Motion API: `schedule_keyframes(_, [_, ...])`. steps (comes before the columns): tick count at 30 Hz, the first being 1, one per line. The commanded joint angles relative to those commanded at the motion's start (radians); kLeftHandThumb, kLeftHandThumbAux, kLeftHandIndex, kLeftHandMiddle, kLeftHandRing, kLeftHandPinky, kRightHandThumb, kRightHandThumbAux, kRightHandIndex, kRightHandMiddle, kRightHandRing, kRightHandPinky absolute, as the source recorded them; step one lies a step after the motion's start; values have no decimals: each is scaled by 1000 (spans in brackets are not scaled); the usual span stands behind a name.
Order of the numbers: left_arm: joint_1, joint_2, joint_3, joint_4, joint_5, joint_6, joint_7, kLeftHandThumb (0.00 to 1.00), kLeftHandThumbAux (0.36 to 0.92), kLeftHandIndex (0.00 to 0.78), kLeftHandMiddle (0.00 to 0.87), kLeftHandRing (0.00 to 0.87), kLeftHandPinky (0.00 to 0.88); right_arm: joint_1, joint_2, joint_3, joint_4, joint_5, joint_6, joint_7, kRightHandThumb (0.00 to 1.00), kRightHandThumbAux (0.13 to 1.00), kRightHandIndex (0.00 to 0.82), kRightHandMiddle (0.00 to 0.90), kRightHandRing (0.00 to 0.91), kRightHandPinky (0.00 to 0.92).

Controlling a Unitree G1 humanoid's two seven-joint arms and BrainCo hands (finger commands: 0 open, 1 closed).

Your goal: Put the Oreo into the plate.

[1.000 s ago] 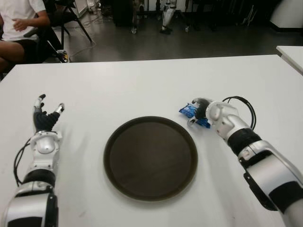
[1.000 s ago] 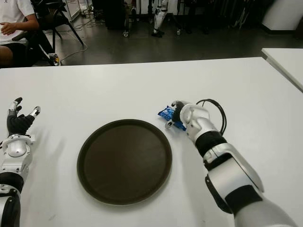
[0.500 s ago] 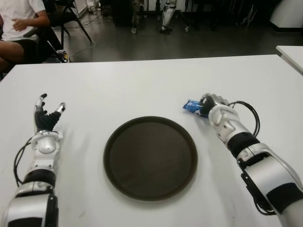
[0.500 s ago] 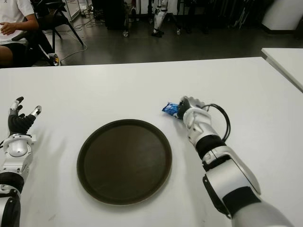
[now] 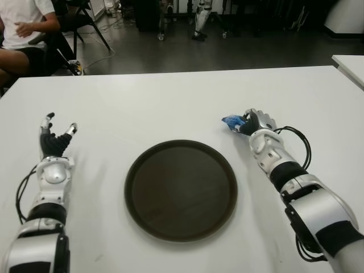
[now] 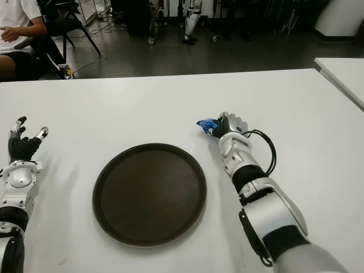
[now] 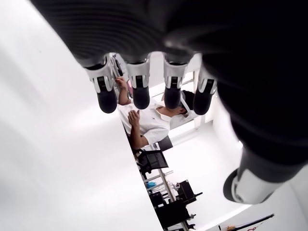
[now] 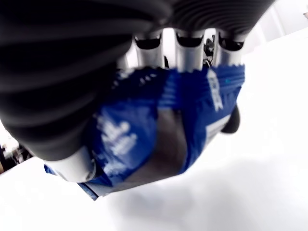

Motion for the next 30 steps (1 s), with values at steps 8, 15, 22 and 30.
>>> schedule_keyframes(8, [2, 1, -4, 0, 5, -12, 0, 0, 678, 0, 0, 0, 0, -3, 3, -10, 1, 11, 2, -4, 701, 722, 438, 791, 791, 788])
schedule_keyframes(15, [4, 2, -3, -1, 4, -16, -6, 0, 698, 0, 0, 0, 0, -5, 1, -10, 1, 17, 5, -3, 701, 722, 438, 789, 791, 789])
schedule_keyframes(22, [0, 1, -4, 0, 7, 3, 5, 0, 671, 0, 0, 0, 0, -10, 0, -14, -1, 27, 12, 16, 700, 723, 436, 780, 778, 767])
schedule_keyframes(30, [-3, 2, -8, 4, 18, 6, 26, 0, 649, 0, 0, 0, 0, -7, 3, -34, -14, 40, 9, 13, 699, 722, 436, 774, 766, 750])
